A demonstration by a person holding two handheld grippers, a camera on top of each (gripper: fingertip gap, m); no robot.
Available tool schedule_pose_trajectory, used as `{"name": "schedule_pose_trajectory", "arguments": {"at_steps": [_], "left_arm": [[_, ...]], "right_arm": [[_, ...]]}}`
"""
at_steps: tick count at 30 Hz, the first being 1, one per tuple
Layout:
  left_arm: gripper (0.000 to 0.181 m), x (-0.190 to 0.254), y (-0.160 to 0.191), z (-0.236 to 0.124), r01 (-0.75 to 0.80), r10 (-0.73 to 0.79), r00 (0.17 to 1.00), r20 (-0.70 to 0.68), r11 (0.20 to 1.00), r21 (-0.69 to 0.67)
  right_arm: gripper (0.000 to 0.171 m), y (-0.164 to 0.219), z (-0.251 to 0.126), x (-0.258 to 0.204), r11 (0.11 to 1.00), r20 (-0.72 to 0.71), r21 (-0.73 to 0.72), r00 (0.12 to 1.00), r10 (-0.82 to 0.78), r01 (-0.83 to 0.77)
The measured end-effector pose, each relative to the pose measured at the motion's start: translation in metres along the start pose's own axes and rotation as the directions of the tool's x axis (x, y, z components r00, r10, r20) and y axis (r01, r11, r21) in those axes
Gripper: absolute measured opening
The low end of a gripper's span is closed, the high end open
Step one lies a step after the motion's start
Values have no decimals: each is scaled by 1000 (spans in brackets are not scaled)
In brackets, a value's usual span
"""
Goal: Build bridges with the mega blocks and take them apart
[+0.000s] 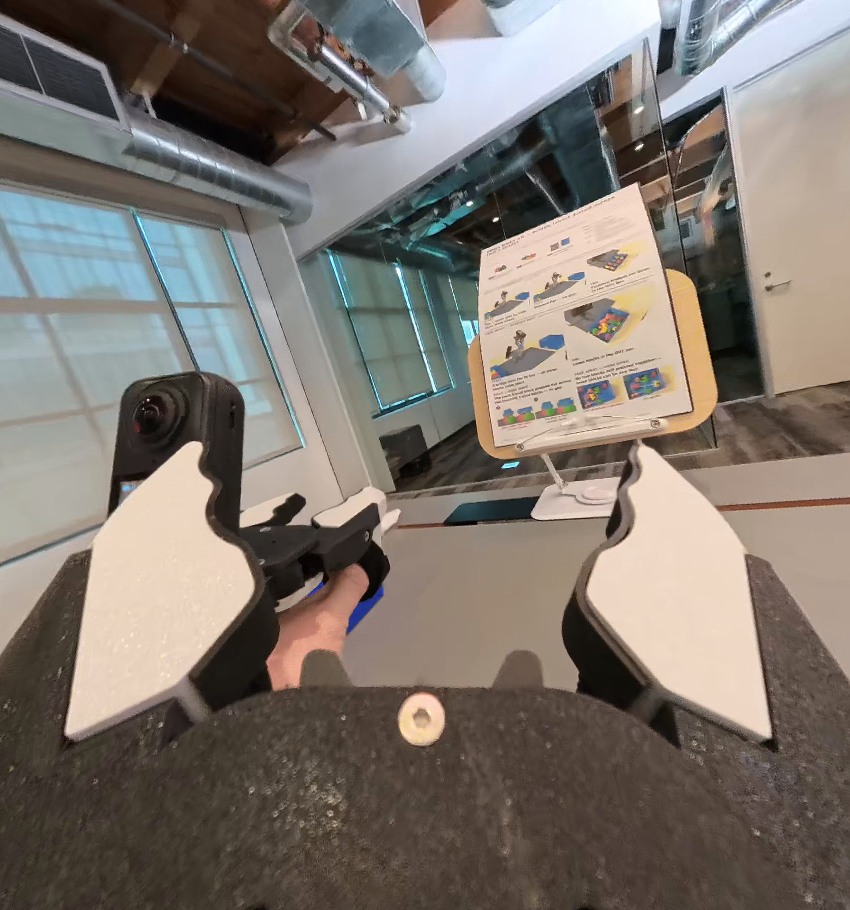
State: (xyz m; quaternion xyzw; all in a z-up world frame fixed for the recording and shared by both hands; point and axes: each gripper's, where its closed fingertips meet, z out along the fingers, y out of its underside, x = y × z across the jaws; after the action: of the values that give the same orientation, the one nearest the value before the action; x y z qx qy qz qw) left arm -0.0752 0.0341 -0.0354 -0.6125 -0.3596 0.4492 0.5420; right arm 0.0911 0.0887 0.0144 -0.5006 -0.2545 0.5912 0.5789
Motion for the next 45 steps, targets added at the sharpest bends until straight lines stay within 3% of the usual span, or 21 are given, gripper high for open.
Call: {"name": "schedule_pose_trajectory", "arguments": {"at_steps": [2, 4, 10, 18, 21, 25, 29, 33, 35, 40, 45], "left_arm": [[62, -3, -2, 2, -3, 3, 1000, 12, 1000, 6], [63, -6, 1, 4, -9, 9, 1000, 21, 1000, 2], [56, -15, 11, 6, -26, 28, 994, 106, 1000, -16], [47, -27, 13, 4, -57, 54, 970, 237, 998, 8], [45, -28, 15, 6, -47, 44, 968, 247, 999, 5], [45, -28, 13, 6, -54, 47, 970, 237, 998, 19], [45, -25, 13, 6, -65, 61, 976, 208, 998, 11], [46, -13, 17, 5, -77, 80, 985, 152, 997, -20], [45, -7, 16, 2, -88, 90, 987, 136, 996, -19], [45, 4, 15, -7, -84, 86, 992, 95, 996, -22], [45, 7, 13, -13, -72, 72, 995, 73, 997, -8]], "right_arm": [[137, 3, 1, -11, 999, 69, -14, 997, 39, -38], [141, 9, 2, -12, 998, 65, -47, 997, 31, -28], [141, 20, 4, 10, 985, -36, -84, 988, 148, -150], [141, 62, 10, 33, 930, -187, -250, 956, 227, -270], [131, 65, 12, 34, 882, -217, -213, 901, 376, -419], [132, 61, 15, 25, 846, -110, -207, 871, 478, -491], [133, 15, 10, 0, 805, 222, -71, 778, 588, -588], [134, -40, -27, -50, 850, 631, 29, 669, 393, -526], [134, -54, -48, -69, 877, 720, 105, 644, 258, -469], [133, -56, -83, -118, 930, 760, 301, 642, -102, -209], [132, -43, -94, -145, 887, 693, 461, 621, -365, 7]]}}
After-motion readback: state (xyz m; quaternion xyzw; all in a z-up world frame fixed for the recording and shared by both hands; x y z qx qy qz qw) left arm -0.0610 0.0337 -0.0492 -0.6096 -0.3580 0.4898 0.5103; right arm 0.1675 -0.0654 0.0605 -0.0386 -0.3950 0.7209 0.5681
